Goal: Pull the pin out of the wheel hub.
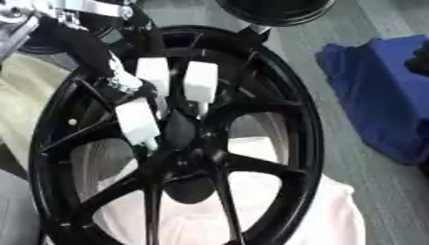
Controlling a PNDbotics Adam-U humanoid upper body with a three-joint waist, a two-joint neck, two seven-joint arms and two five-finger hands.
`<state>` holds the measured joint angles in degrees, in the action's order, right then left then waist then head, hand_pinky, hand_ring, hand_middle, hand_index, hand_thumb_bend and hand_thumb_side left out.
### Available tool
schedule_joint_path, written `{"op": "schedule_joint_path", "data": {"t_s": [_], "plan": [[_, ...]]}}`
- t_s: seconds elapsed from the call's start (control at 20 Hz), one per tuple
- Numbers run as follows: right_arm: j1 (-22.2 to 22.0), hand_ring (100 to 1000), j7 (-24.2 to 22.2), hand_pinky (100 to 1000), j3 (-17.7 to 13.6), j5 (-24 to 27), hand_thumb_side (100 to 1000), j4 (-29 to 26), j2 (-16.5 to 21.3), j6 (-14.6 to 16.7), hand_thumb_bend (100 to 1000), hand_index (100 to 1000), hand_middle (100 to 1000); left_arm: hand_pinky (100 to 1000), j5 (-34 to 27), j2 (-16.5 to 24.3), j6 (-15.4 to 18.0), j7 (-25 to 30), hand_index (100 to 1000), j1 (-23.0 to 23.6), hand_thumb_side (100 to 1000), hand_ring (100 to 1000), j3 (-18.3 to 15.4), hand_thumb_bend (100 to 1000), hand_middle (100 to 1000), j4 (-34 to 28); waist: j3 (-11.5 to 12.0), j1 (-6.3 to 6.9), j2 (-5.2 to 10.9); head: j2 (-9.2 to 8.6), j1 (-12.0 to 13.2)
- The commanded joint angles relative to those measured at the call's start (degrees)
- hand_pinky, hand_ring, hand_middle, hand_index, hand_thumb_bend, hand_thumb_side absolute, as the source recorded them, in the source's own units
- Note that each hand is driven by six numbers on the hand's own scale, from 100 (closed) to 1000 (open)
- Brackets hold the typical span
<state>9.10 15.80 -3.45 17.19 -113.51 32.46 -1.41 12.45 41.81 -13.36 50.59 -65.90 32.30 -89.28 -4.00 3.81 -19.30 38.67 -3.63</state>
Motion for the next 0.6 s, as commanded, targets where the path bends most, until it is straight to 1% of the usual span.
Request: {"op": "schedule_joint_path", "data": {"t_s": [0.05,0.6], "plan": [[0.61,659,0.06,760,-0.24,0.14,620,-1.08,0.75,0.04,100,668,603,856,0.43,0.52,-0.04,0.05,796,-0.65,433,728,-0.16,531,677,0.18,-0.17,-0.20,0.96,-0.33,0.28],[0.66,659,0.03,761,-0.25,0.14,625,-1.08,0.55,0.06,100,668,603,838,2.53,-0.14,0.66,-1.33,776,-0.29,399,700,0.12,508,651,1.35,-0.41,-0.28,0.72,-0.39,0.78]]}}
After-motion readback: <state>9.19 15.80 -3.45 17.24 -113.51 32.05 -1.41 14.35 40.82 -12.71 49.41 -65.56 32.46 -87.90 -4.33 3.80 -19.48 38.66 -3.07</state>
